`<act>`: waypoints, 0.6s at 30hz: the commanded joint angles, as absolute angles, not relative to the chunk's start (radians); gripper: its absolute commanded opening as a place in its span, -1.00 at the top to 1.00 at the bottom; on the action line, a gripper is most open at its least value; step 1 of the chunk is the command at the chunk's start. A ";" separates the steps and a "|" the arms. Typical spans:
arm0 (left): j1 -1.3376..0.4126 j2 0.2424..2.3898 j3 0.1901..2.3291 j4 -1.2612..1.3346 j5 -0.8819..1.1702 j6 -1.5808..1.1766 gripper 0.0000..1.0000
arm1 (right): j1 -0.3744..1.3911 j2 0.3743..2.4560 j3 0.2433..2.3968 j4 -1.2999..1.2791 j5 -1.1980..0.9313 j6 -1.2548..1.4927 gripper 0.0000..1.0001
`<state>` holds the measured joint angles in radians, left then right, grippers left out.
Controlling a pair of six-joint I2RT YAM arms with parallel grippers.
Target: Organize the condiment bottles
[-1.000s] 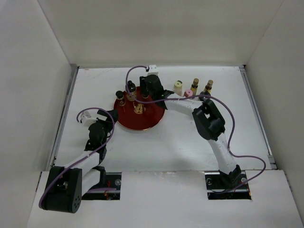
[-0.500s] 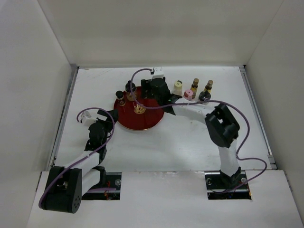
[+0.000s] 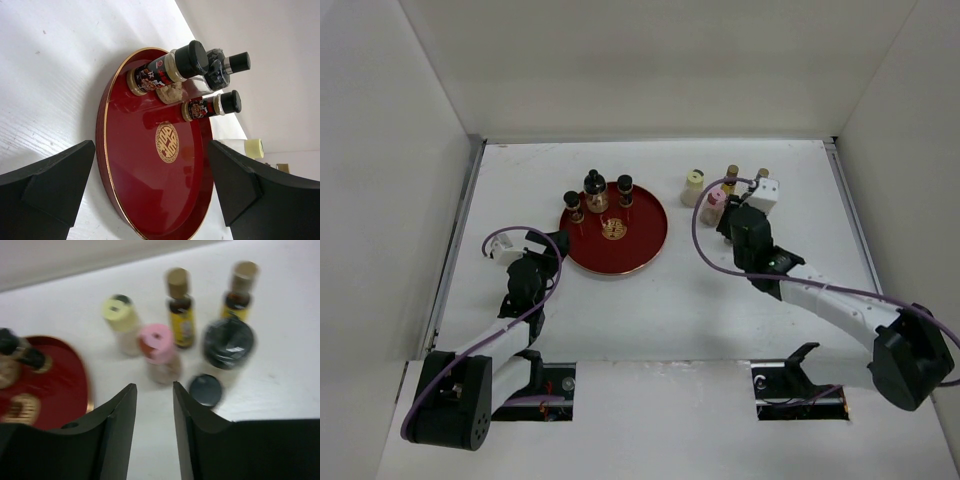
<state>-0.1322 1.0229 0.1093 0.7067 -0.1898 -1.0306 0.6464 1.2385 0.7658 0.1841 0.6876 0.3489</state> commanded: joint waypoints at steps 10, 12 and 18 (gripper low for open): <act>-0.145 1.009 0.121 0.758 -0.196 -1.038 -1.00 | 0.535 1.288 0.742 0.084 0.650 0.459 -0.62; -0.139 1.008 0.120 0.758 -0.192 -1.040 -1.00 | 0.532 1.324 0.759 0.095 0.646 0.456 -0.64; -0.140 1.023 0.123 0.759 -0.189 -1.043 -1.00 | 0.501 1.410 0.787 0.130 0.627 0.453 -0.59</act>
<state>-0.1444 1.0229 0.1093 0.7067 -0.1909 -1.0313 0.5148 1.3891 0.7338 0.0799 0.6445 0.4423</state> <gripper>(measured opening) 0.997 0.797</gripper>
